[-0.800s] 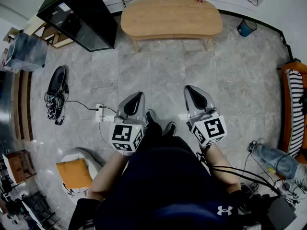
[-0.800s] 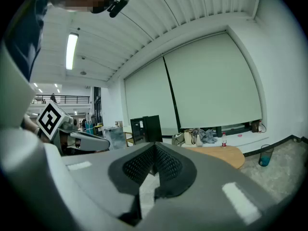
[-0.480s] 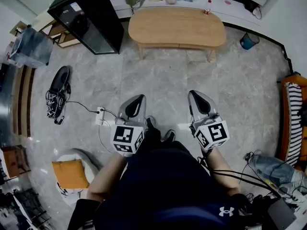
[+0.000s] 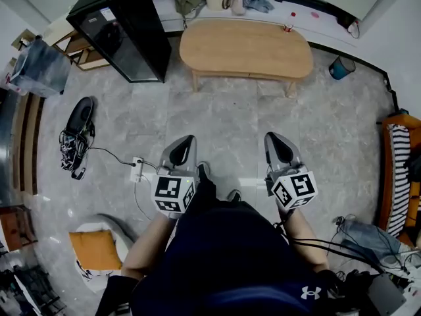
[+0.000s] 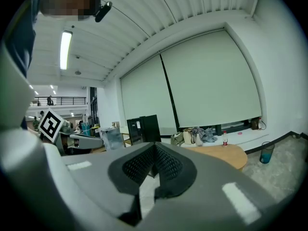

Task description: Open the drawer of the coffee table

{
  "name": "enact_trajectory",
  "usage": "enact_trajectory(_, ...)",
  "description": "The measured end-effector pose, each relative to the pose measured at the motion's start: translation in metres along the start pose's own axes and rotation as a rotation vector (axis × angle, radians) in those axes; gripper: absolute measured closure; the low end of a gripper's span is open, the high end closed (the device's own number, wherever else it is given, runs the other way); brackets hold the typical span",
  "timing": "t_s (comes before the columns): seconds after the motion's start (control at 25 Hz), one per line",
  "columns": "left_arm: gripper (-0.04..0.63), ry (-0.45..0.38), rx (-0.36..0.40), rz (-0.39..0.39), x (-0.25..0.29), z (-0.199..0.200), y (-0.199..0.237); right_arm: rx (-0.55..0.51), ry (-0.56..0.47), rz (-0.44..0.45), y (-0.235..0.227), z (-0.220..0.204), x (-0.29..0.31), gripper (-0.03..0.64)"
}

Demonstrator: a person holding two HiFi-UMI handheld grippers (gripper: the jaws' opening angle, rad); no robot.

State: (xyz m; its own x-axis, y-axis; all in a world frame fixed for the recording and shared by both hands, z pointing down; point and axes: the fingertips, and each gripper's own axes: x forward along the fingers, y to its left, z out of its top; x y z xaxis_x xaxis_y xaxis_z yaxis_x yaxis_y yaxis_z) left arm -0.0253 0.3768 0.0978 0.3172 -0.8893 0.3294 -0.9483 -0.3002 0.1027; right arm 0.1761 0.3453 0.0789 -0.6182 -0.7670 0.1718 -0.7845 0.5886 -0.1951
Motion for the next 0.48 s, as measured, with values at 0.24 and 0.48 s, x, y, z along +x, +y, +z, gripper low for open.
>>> enact_trajectory(0.24, 0.594, -0.007, -0.008, -0.001, 0.019, 0.009, 0.071, 0.009, 0.009, -0.038, 0.015, 0.009, 0.054, 0.617)
enact_trajectory(0.48, 0.594, -0.016, -0.024, -0.039, 0.041, 0.017, 0.121, -0.006, 0.015, -0.096, 0.025, 0.021, 0.091, 0.617)
